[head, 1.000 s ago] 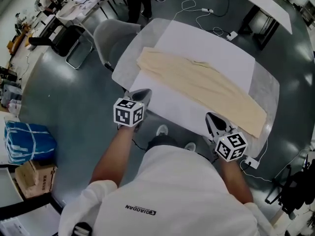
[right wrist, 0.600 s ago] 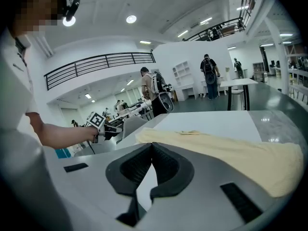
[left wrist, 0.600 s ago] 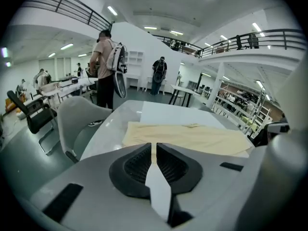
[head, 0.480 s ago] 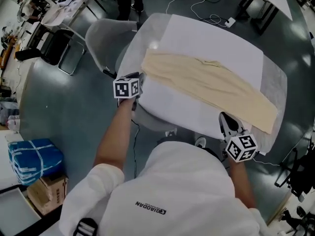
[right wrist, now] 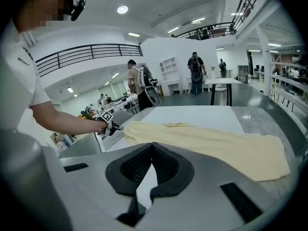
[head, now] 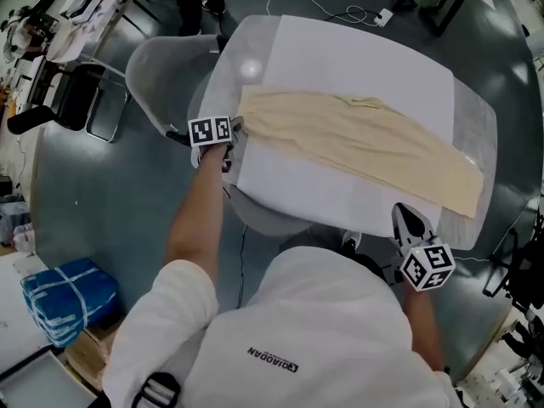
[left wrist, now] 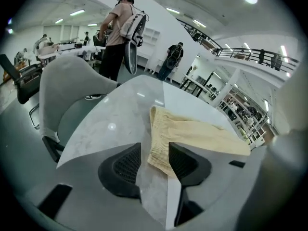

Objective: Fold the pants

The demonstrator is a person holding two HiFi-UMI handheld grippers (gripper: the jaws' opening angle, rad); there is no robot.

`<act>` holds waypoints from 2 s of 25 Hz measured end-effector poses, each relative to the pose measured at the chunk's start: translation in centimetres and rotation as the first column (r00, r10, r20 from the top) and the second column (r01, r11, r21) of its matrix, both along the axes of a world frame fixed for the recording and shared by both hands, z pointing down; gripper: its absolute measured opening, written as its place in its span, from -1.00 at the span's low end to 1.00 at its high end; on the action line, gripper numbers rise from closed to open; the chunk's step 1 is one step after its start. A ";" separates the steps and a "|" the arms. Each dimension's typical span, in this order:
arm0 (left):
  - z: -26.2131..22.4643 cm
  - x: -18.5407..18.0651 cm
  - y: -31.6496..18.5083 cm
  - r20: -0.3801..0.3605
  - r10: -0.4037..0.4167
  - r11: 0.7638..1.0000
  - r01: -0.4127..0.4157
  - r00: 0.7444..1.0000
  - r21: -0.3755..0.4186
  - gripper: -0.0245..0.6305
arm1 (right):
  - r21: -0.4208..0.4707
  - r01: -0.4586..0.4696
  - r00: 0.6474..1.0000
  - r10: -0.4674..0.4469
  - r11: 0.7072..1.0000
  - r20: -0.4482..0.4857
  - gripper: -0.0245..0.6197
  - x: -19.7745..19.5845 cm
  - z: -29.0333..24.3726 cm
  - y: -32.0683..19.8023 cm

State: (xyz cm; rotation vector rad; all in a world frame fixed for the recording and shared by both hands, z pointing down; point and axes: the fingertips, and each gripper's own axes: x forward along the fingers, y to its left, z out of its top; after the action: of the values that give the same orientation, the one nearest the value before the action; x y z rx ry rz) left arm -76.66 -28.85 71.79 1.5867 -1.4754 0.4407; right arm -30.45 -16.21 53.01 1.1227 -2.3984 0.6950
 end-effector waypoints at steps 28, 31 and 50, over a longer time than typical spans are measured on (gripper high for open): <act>-7.1 5.7 -2.5 0.052 0.207 0.968 -0.212 0.977 0.132 -0.66 | 0.028 -0.092 0.996 0.092 0.995 0.016 -0.86 2.2 -0.1 0.8; -11.1 8.8 -3.5 0.042 0.255 0.942 -0.258 0.966 0.215 -0.66 | 0.042 -0.092 0.996 0.092 0.995 0.021 -0.86 2.3 -0.8 1.1; -24.5 34.1 -5.2 0.174 0.637 0.662 -0.648 0.751 0.376 -0.66 | 0.110 -0.261 0.961 0.248 0.959 0.124 -0.86 11.6 -3.8 2.5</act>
State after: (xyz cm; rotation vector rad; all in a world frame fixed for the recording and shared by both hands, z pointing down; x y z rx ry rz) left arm -42.56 -34.08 47.25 2.4766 -1.0087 0.5675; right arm -18.84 -13.71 49.24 1.5027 -2.4412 0.7108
